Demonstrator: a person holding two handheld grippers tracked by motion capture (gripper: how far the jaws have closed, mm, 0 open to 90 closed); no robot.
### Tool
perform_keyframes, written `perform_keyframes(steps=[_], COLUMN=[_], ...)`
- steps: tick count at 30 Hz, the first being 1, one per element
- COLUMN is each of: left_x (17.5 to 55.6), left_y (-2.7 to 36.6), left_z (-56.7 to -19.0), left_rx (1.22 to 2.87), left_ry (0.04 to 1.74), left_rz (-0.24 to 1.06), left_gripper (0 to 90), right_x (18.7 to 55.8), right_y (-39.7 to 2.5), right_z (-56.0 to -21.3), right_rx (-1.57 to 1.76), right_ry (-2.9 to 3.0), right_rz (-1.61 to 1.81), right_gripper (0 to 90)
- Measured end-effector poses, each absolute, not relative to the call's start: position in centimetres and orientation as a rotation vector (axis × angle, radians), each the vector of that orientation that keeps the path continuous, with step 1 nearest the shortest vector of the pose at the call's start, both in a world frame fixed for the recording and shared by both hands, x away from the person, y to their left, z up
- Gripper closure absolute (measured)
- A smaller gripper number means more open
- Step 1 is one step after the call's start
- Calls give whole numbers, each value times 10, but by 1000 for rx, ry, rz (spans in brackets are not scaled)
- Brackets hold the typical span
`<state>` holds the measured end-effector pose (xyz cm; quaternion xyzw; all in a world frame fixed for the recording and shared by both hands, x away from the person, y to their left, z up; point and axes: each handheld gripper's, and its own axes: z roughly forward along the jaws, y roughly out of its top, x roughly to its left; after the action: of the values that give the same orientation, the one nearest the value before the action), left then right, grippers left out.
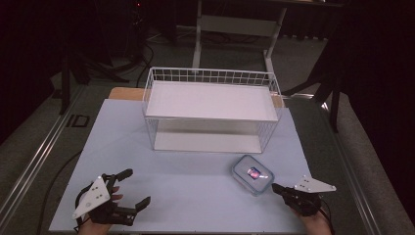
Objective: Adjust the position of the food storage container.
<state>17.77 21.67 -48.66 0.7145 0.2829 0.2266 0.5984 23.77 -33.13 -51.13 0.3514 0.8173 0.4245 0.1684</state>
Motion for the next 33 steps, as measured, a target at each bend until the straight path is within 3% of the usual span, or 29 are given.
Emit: perform_keyframes(steps=[14,33], left_x=[178,178], left_y=[216,216], left_z=[-488,-488], left_rx=[1667,1663], left_ry=[658,664], left_rz=[527,518], left_gripper=[30,30], right_x=[257,290], right_y=[-331,-318], right_z=[-536,-534], right_rx=[1054,1000], right_ry=[2360,2358], right_rz=[1094,1079], right_gripper=[900,900])
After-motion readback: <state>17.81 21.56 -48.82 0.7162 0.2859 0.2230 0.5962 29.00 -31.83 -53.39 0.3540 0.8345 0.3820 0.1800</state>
